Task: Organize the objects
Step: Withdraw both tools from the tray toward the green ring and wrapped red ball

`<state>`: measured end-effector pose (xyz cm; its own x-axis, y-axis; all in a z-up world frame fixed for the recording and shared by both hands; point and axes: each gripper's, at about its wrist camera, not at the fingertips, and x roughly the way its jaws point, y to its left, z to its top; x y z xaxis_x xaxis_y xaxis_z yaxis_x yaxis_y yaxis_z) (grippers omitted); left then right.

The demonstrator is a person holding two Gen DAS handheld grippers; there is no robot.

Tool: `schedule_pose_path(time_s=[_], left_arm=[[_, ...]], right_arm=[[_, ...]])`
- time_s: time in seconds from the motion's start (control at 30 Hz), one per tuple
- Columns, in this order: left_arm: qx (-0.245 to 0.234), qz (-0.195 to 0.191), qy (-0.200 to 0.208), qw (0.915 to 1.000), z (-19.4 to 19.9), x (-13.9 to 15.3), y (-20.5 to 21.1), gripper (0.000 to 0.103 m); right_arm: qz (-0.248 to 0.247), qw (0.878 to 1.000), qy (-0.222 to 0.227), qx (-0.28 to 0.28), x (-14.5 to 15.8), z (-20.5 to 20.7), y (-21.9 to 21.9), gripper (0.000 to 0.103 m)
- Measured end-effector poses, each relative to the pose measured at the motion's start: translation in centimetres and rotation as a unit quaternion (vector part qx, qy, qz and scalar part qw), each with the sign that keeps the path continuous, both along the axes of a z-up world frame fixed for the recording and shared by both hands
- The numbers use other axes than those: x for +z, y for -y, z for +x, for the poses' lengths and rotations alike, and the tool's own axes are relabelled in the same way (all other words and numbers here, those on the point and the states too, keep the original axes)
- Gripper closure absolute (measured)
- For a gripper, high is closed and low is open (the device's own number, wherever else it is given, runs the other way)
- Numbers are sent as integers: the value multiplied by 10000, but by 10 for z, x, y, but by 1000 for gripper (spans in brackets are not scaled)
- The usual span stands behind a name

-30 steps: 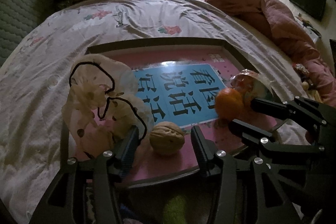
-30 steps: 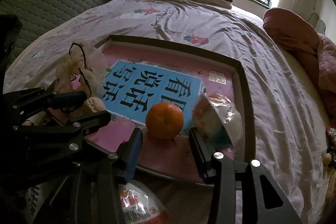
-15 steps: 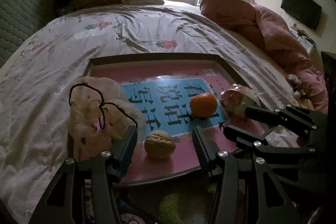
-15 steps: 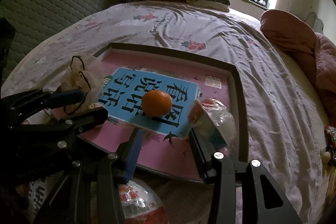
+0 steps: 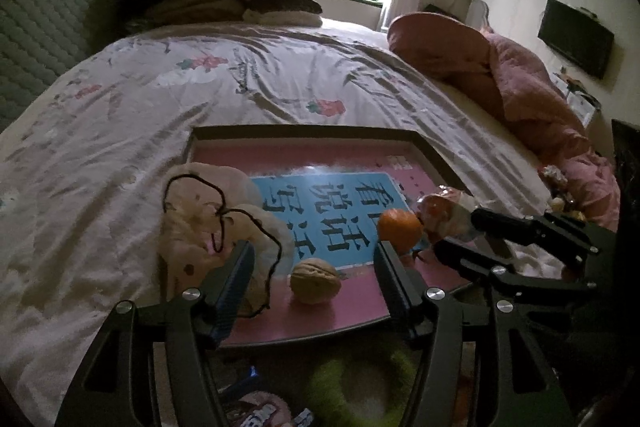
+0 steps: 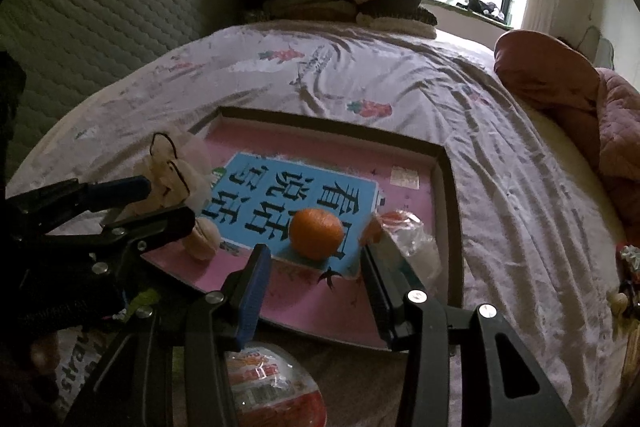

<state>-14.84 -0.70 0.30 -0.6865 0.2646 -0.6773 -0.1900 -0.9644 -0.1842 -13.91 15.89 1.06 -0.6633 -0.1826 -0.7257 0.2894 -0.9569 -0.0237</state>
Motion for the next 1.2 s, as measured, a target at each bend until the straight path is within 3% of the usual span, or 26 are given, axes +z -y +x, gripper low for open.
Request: schedule_pose_path(time_s=[0.17, 0.73, 1.2], left_arm=[[105, -1, -76, 9999, 5, 8, 9, 34], [250, -89, -397, 9989, 27, 29, 19, 33], [254, -87, -365, 9990, 34, 33, 17, 33]], right_arm=[[-152, 9998, -132, -50, 9, 3, -4, 53], [-391, 9984, -414, -48, 27, 10, -3, 52], [-468, 9975, -535, -8, 34, 15, -3, 52]])
